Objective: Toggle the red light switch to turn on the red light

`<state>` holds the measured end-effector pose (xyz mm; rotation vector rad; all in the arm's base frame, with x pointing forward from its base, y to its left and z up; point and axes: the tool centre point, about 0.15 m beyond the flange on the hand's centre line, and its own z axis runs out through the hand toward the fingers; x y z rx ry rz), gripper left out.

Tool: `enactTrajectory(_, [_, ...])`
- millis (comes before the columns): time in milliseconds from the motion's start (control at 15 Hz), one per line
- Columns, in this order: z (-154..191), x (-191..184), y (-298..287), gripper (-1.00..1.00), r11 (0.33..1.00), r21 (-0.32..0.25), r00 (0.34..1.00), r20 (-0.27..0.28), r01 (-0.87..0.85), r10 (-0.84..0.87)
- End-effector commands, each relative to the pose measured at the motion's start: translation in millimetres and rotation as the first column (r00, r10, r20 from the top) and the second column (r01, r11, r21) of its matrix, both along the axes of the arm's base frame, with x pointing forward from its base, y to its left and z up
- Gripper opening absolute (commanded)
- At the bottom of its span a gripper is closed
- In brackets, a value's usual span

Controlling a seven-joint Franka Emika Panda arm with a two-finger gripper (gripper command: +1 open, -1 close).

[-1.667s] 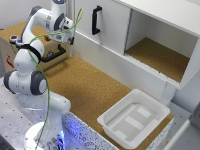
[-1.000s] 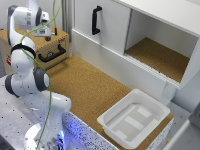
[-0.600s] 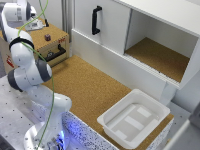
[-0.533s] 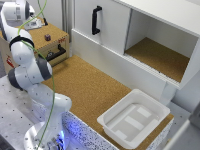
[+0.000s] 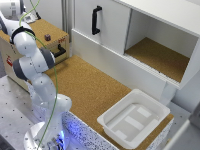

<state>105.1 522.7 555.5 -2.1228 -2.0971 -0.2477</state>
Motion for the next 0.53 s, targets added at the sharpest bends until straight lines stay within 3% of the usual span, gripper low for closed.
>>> enactTrajectory(0, [-24.7, -4.8, 62.8, -1.0, 0.986, -0.158, 0.998, 0.03, -0.054, 0.06])
enactTrajectory(467, [-55.0, 12.8, 76.3, -1.0, 0.983, -0.171, 0.998, 0.022, -0.061, 0.065])
